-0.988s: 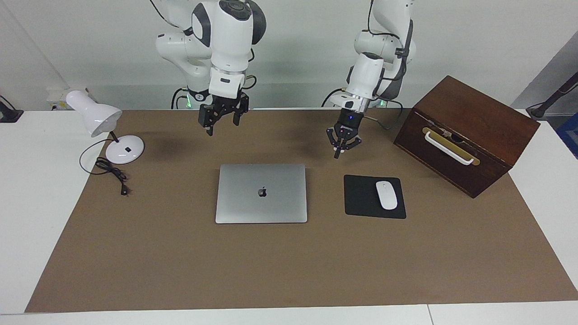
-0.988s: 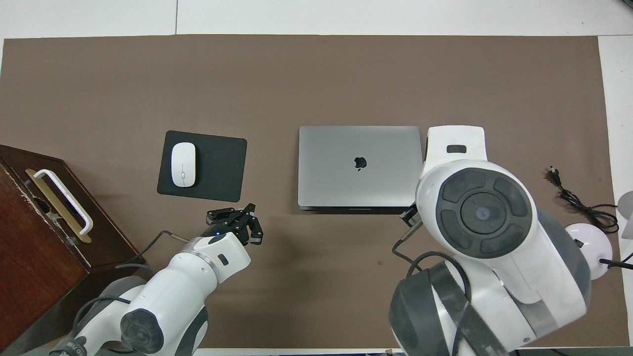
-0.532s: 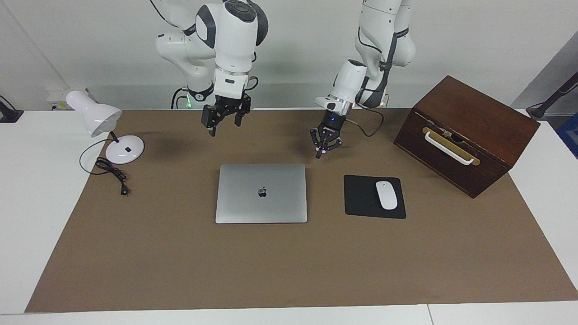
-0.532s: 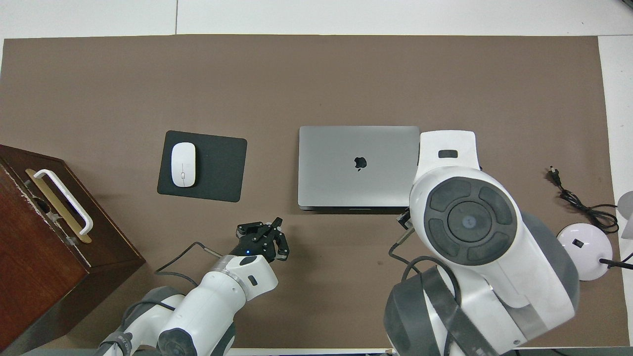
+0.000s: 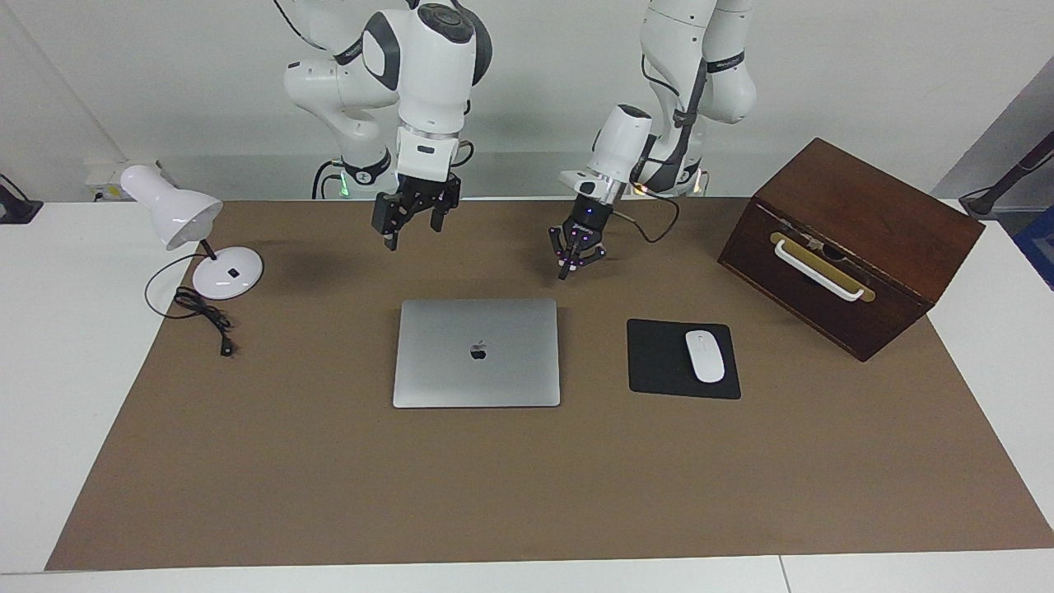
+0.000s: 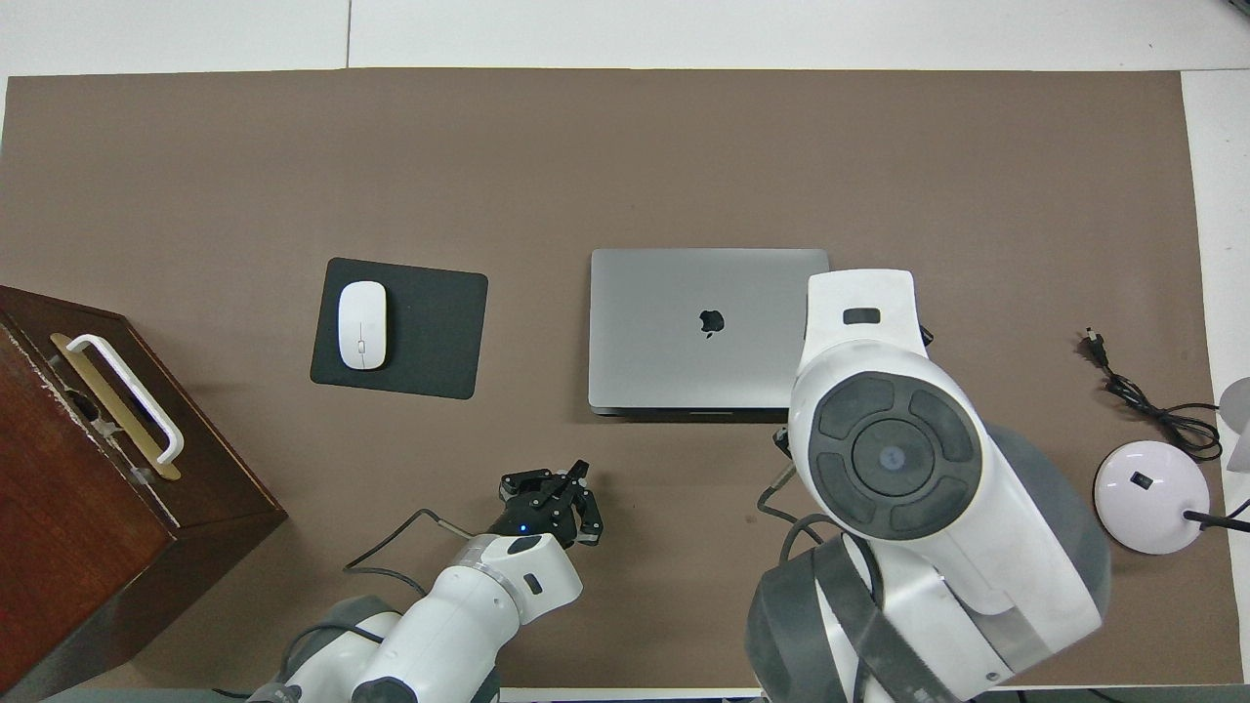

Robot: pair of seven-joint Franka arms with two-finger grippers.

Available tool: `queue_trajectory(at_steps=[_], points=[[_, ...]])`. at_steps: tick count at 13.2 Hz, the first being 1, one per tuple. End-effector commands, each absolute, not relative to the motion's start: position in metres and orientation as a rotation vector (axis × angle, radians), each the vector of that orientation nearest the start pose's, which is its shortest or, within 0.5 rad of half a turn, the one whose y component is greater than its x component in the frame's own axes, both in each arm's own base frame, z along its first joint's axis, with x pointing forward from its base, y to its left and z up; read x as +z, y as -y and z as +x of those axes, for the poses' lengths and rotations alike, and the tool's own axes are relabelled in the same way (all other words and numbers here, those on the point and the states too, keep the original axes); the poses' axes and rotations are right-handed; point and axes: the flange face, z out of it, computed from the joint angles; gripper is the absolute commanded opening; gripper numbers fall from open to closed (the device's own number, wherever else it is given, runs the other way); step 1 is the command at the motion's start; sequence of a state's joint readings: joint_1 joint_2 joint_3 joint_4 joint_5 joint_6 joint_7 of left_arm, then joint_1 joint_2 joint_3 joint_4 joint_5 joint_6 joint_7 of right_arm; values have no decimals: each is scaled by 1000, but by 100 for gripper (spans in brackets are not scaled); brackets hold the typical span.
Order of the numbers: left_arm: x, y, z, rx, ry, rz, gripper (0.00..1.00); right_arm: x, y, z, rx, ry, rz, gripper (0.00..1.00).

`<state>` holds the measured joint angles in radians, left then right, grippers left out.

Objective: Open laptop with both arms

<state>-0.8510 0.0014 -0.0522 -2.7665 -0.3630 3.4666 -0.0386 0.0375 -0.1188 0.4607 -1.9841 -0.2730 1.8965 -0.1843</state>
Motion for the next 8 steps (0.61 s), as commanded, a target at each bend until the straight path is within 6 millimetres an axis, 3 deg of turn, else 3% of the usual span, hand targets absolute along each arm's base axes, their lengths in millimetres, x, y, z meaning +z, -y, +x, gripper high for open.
queue_trajectory(at_steps=[1,8], points=[[285,321,301,-1056,-749,-3205,0,513,-239,467,-144,1342,-3203,100],[280,342,320,-1074,-715,-3217,0,511,-245,463,-148,1375,-3202,100]])
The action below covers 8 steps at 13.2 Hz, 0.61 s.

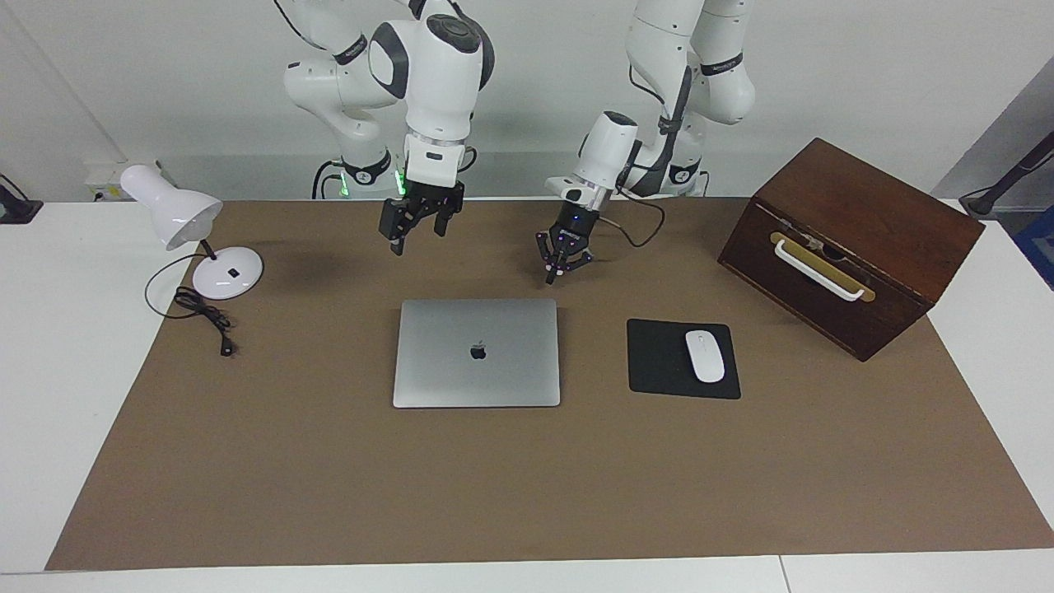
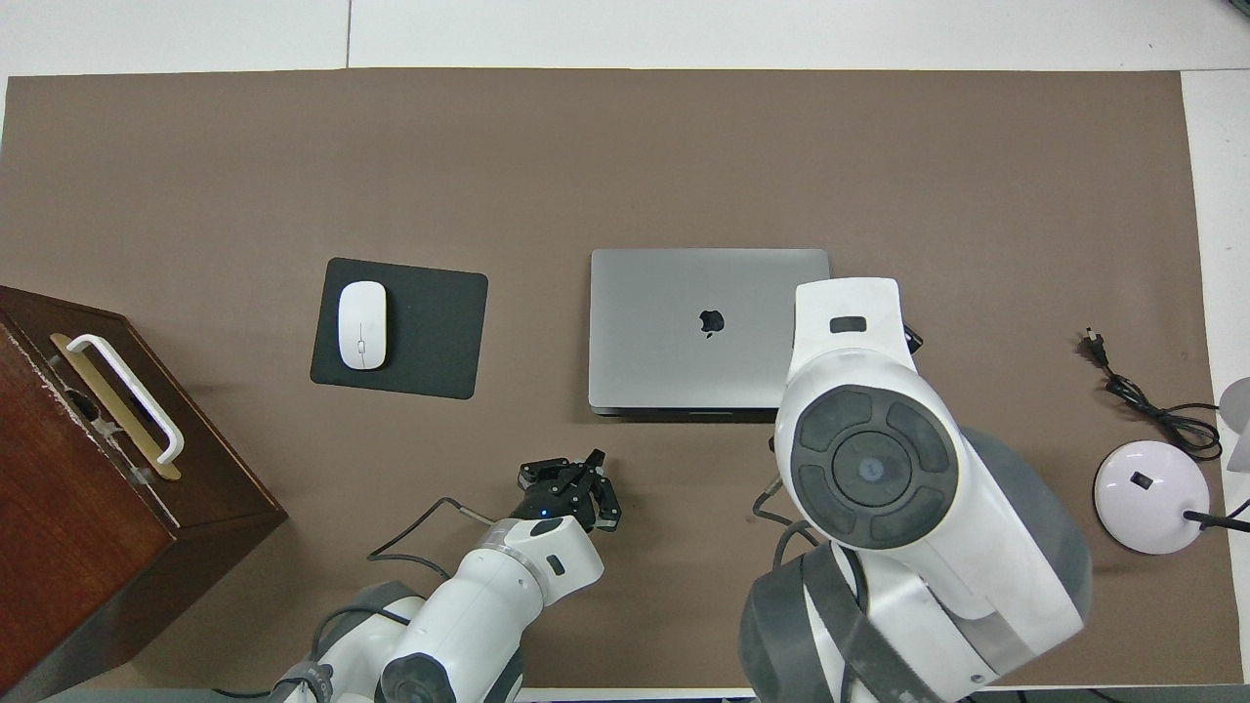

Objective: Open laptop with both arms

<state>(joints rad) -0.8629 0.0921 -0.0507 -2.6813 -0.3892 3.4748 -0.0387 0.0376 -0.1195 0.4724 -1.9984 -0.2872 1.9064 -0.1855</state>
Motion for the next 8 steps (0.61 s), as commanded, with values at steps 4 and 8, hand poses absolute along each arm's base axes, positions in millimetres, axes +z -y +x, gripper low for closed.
queue_trajectory(at_steps=[4,8], points=[[278,349,329,-1083,-701,-3219,0,510,-245,463,-145,1377,-3201,100],[272,352,334,-1075,-691,-3219,0,510,-245,463,-145,1375,-3202,100]])
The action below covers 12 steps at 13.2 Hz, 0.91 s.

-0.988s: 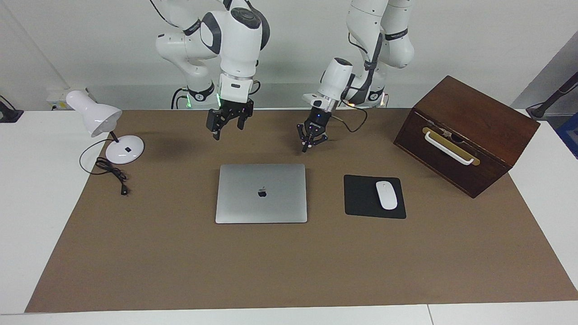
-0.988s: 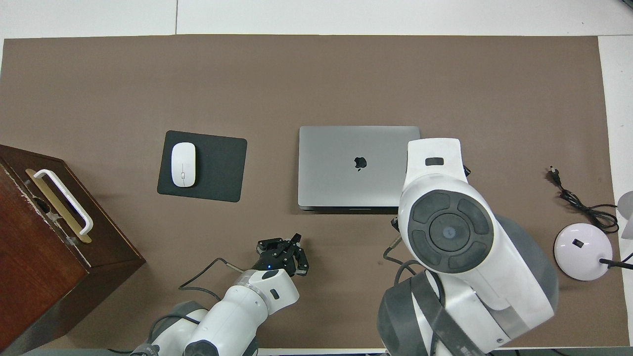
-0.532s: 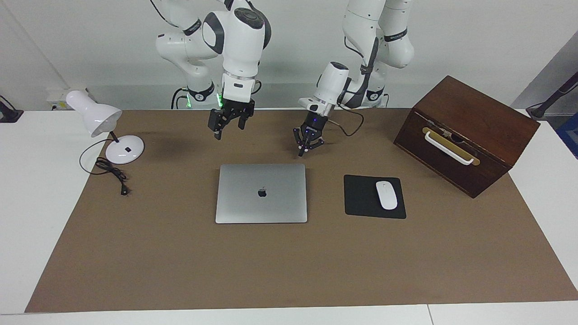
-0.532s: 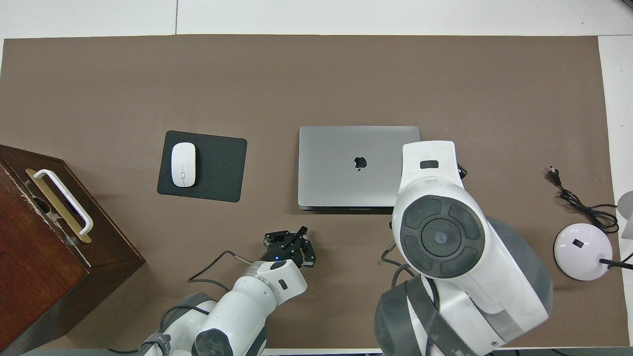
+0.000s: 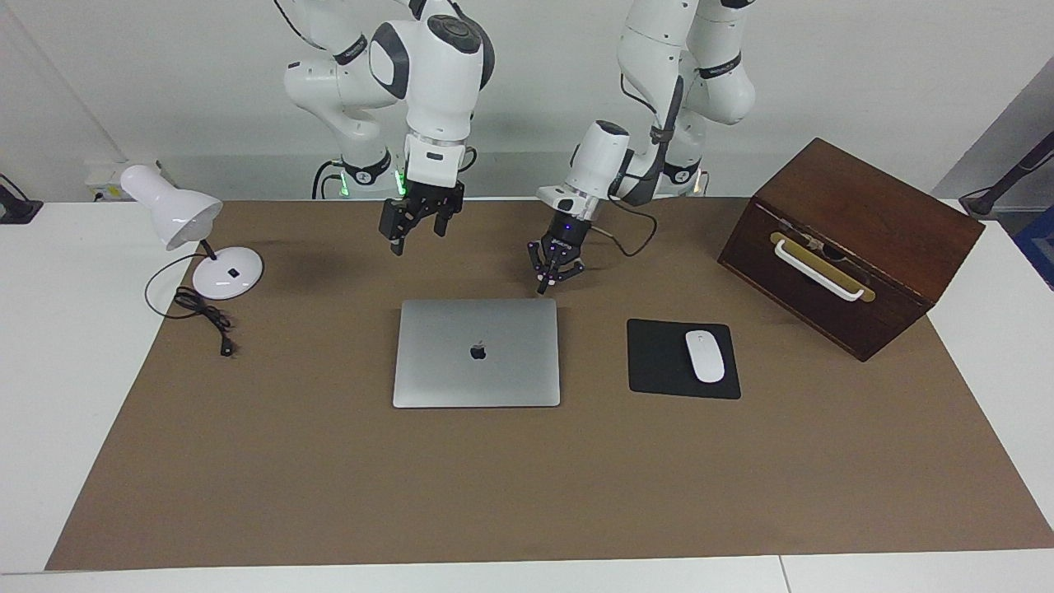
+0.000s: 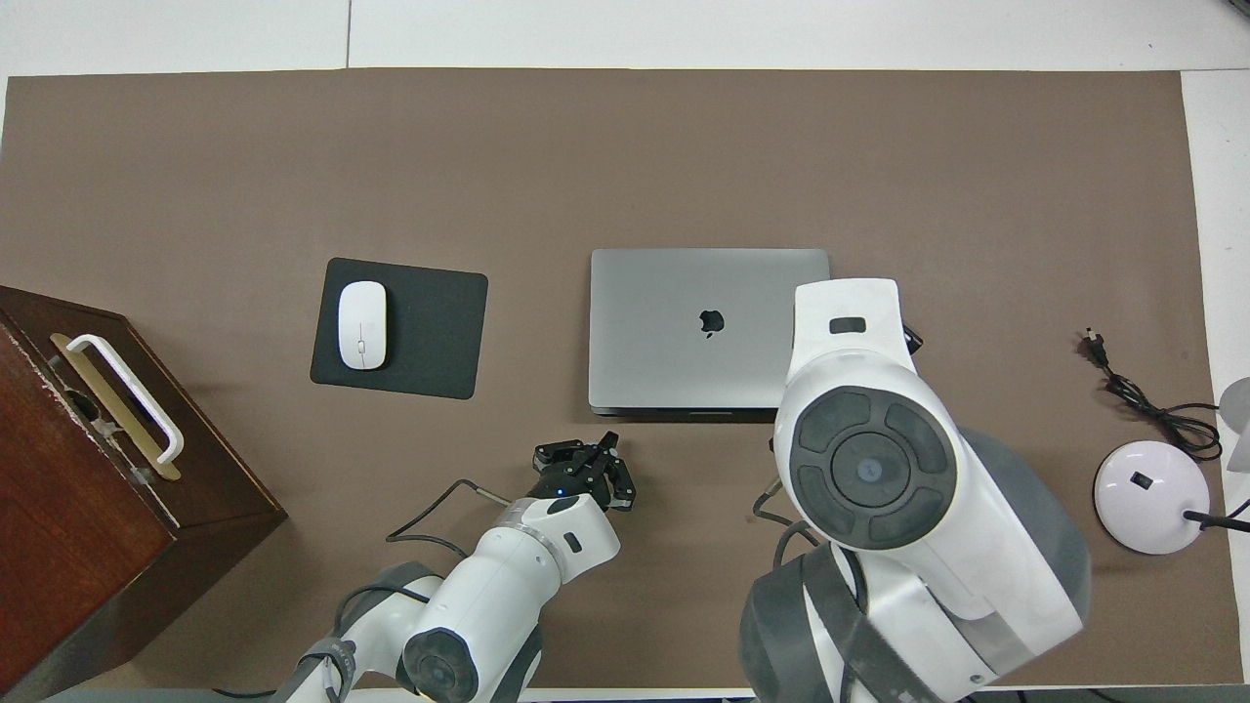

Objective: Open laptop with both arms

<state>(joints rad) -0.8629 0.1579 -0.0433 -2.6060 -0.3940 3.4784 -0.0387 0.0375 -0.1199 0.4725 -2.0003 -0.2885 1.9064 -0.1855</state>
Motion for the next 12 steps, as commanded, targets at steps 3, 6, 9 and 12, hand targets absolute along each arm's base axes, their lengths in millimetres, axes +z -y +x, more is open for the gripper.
queue_trajectory(at_steps=[3,6,9,12], points=[[265,354,339,-1065,-673,-3222,0,511,-247,462,-156,1381,-3199,100],[265,358,338,-1066,-668,-3227,0,504,-255,456,-152,1403,-3193,100],[275,367,347,-1114,-646,-3236,0,504,-257,455,-154,1409,-3192,100],[275,364,350,-1116,-640,-3232,0,505,-257,455,-156,1409,-3192,100]])
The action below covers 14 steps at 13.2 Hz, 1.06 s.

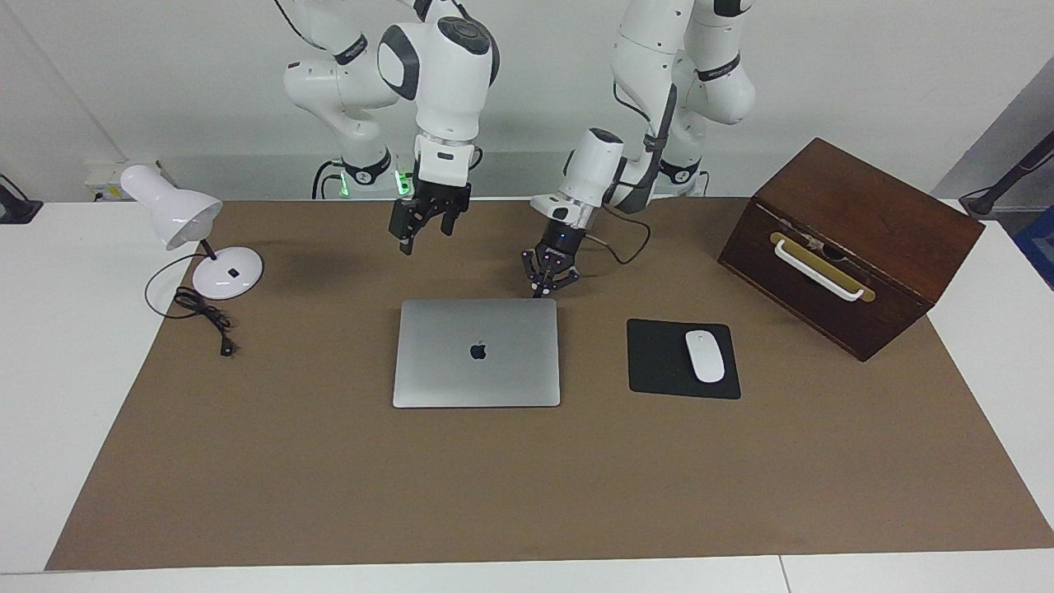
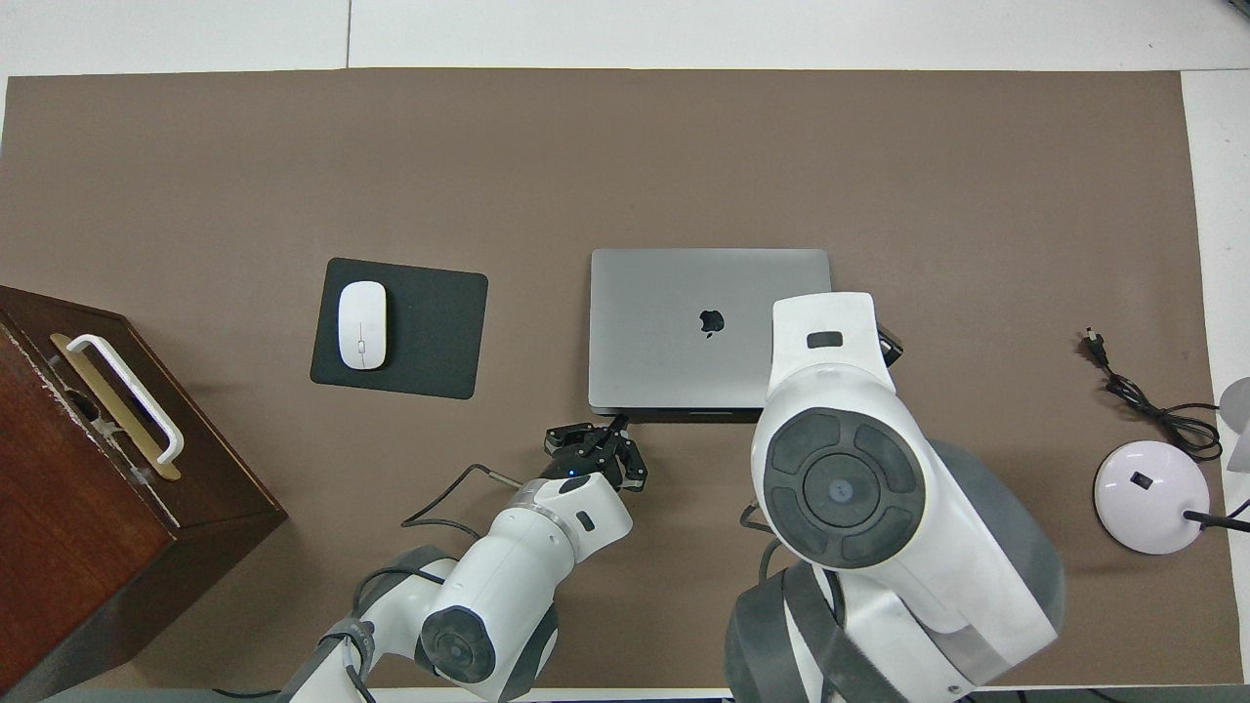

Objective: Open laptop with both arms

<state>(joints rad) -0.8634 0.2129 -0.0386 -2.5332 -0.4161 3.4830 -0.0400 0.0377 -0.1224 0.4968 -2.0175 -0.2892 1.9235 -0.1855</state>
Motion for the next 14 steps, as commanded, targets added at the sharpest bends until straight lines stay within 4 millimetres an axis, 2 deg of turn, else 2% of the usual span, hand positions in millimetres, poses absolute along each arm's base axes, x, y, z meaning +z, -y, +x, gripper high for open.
queue_trajectory(at_steps=[1,4,8,10,14], points=[[275,362,352,-1118,-635,-3230,0,505,-257,455,-154,1409,-3193,100],[267,362,355,-1101,-640,-3223,0,504,-259,454,-183,1414,-3186,100],[263,362,363,-1102,-628,-3218,0,481,-272,445,-222,1427,-3190,100],[264,362,366,-1112,-626,-3214,0,477,-281,440,-234,1418,-3206,100],[261,356,373,-1109,-628,-3196,0,467,-283,436,-249,1418,-3203,100]])
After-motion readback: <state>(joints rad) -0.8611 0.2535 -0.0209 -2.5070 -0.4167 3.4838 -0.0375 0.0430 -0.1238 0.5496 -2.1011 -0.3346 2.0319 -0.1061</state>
